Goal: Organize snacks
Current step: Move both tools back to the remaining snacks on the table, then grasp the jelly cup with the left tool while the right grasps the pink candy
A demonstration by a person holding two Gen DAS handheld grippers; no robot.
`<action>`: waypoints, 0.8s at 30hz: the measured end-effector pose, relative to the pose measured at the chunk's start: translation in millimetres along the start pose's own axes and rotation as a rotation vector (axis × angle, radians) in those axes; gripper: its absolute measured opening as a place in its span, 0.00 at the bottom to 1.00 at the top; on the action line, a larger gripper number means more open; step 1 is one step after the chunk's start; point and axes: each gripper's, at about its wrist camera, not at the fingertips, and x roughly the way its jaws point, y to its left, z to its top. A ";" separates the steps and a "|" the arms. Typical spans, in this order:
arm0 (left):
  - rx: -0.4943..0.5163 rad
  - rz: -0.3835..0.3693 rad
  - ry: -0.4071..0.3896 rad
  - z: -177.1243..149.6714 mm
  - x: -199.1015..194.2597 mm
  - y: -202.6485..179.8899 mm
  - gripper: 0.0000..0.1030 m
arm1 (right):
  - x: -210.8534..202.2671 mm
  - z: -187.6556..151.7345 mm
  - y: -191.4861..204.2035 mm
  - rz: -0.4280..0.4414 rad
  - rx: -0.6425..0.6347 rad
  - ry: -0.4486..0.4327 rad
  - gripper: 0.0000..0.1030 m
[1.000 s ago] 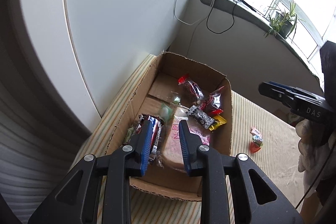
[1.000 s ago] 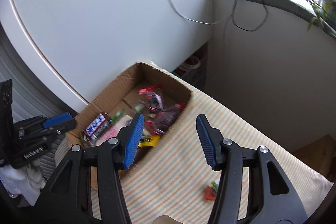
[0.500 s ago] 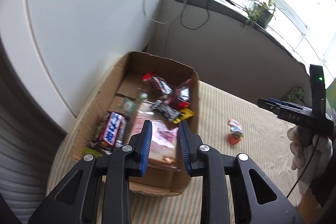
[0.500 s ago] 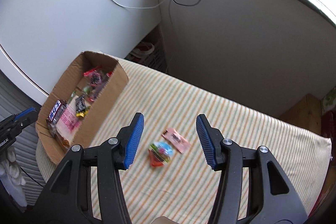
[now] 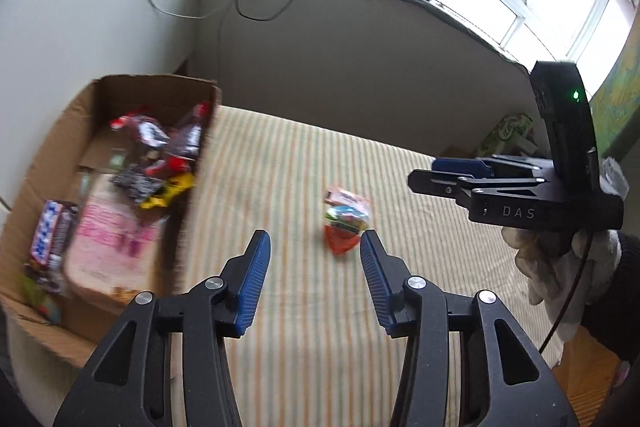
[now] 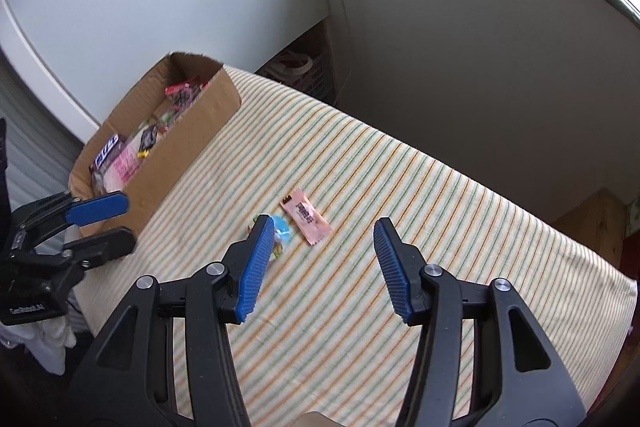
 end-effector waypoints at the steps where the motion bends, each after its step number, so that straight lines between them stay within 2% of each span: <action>1: 0.015 -0.005 0.010 -1.3 6.7 -4.9 0.44 | 2.5 -0.9 -2.2 0.011 -0.020 0.005 0.53; 7: 0.064 -0.022 0.043 -8.2 42.0 -23.5 0.44 | 31.6 3.3 -3.4 0.067 -0.126 0.060 0.50; 12: 0.095 -0.014 0.057 -5.6 63.4 -27.9 0.44 | 57.4 4.3 1.9 0.069 -0.228 0.116 0.35; 17: 0.098 0.008 0.077 -6.0 79.2 -26.1 0.44 | 65.4 2.1 3.1 0.105 -0.276 0.130 0.35; 24: 0.113 0.021 0.074 -7.4 91.3 -28.9 0.44 | 79.7 1.3 8.4 0.104 -0.335 0.139 0.35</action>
